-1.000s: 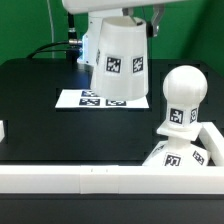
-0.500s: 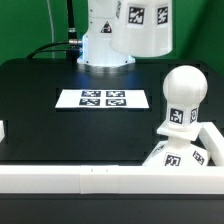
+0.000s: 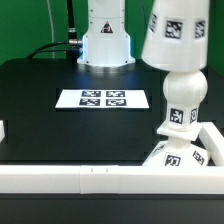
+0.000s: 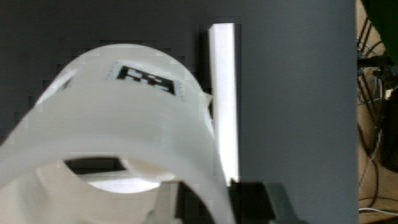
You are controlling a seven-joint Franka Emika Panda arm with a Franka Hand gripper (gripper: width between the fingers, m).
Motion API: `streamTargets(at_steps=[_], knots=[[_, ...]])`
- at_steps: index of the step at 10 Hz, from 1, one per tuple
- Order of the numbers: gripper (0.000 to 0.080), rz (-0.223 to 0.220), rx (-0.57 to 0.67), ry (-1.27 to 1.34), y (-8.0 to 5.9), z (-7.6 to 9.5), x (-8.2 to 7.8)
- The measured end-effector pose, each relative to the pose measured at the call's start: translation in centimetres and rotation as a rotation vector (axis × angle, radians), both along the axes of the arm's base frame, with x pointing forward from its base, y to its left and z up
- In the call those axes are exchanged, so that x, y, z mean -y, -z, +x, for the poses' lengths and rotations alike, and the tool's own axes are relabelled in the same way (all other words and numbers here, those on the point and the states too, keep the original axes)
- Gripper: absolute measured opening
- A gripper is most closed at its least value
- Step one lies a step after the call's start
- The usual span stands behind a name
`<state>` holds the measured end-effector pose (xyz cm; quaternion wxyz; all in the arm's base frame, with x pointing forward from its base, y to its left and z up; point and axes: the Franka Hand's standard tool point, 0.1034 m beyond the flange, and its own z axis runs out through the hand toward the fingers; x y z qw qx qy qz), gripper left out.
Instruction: Assemble lamp
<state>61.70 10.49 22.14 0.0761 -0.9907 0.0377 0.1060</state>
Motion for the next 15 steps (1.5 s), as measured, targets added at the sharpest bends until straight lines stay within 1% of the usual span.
streamTargets(at_steps=[1, 3, 6, 8, 12, 15], knots=[[0.0044, -0.001, 0.004, -0.005, 0.6, 0.1, -0.5], [0.0044, -0.001, 0.008, -0.01, 1.8, 0.3, -0.8], [0.0044, -0.001, 0.01, -0.014, 4.1, 0.6, -0.6], [0.0044, -0.003, -0.005, -0.013, 5.5, 0.4, -0.5], [0.0044, -0.003, -0.011, -0.02, 6.8, 0.1, -0.3], [0.0067, 0.0, -0.009, -0.028, 6.7, 0.1, 0.4]])
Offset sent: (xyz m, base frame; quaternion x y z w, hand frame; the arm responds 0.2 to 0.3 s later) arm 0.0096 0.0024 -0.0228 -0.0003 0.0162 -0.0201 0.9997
